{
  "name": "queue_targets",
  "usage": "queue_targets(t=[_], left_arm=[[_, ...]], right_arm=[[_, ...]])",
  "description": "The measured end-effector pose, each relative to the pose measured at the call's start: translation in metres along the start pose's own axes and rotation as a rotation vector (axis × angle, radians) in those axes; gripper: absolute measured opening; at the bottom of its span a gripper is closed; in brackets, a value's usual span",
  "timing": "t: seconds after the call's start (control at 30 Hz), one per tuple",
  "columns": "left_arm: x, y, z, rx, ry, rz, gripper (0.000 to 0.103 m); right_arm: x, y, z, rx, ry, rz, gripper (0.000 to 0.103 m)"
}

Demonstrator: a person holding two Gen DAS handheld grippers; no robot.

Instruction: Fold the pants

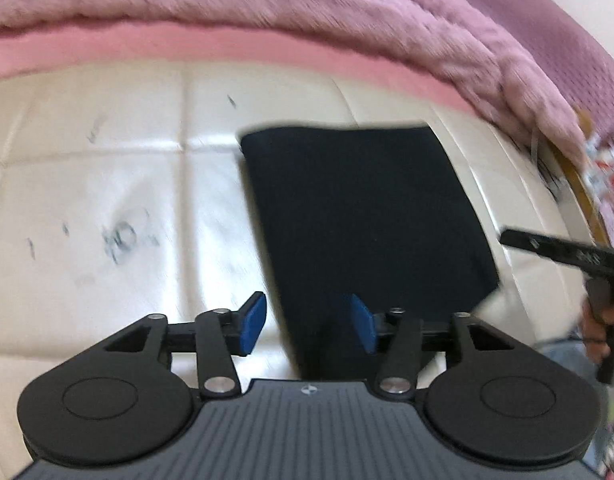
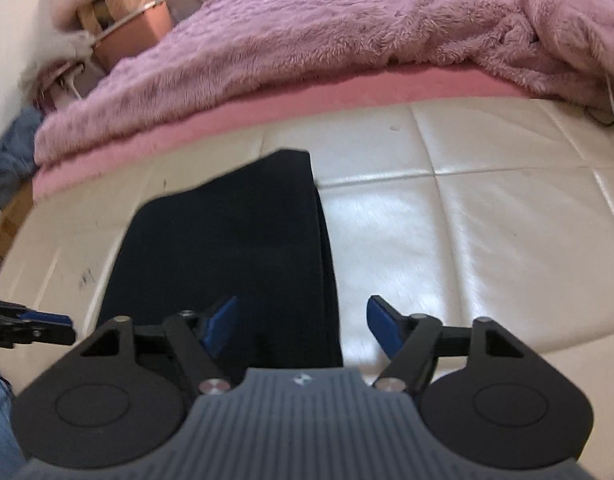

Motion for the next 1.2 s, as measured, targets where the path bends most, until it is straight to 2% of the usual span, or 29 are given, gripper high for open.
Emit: queue_targets(t=[0.13,0.27,0.47,0.73,0.8,0.9,0.97,1.07,1.2], left_arm=[[0.000,-0.020,0.013,-0.014,0.019,0.065,0.060],[0.003,-0.034,0.018,-0.015,0.049,0.044,0.062],[0.012,-0.052,0.023,0.018,0.114,-0.028,0.062],[0.033,-0.071,0.019,0.044,0.239,-0.183,0.063],[0.036,-0.075,0.020,0.043,0.271,-0.221,0.062],[0.036,-0.082,0.021,0.039,0.303,-0.271,0.053],[0.035,-0.086,0.021,0.044,0.317,-0.295,0.037],[0.037,-0.089,0.023,0.054,0.350,-0.307,0.024],[0.033,-0.078,0.028,0.031,0.309,-0.260,0.019]], right_arm=[[-0.006,-0.015,0.011,0.001,-0.046,0.042,0.068],[-0.016,-0.032,0.020,0.019,-0.112,0.096,0.068],[-0.032,-0.055,0.026,0.048,-0.193,0.157,0.065],[-0.050,-0.073,0.025,0.066,-0.258,0.226,0.063],[-0.054,-0.073,0.025,0.066,-0.271,0.250,0.060],[-0.056,-0.079,0.027,0.073,-0.265,0.276,0.050],[-0.059,-0.084,0.028,0.071,-0.293,0.313,0.044],[-0.067,-0.090,0.026,0.066,-0.341,0.358,0.029],[-0.068,-0.088,0.025,0.053,-0.362,0.386,0.019]])
Point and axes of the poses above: each gripper's, at about its wrist camera, not at the fingertips, and y roughly against the way its jaws point, x to its left, z to its top, the point moved 4 cm from there along -y, roughly the way its jaws point, and after that the axes turned 10 degrees about z, right-handed, at the moved point
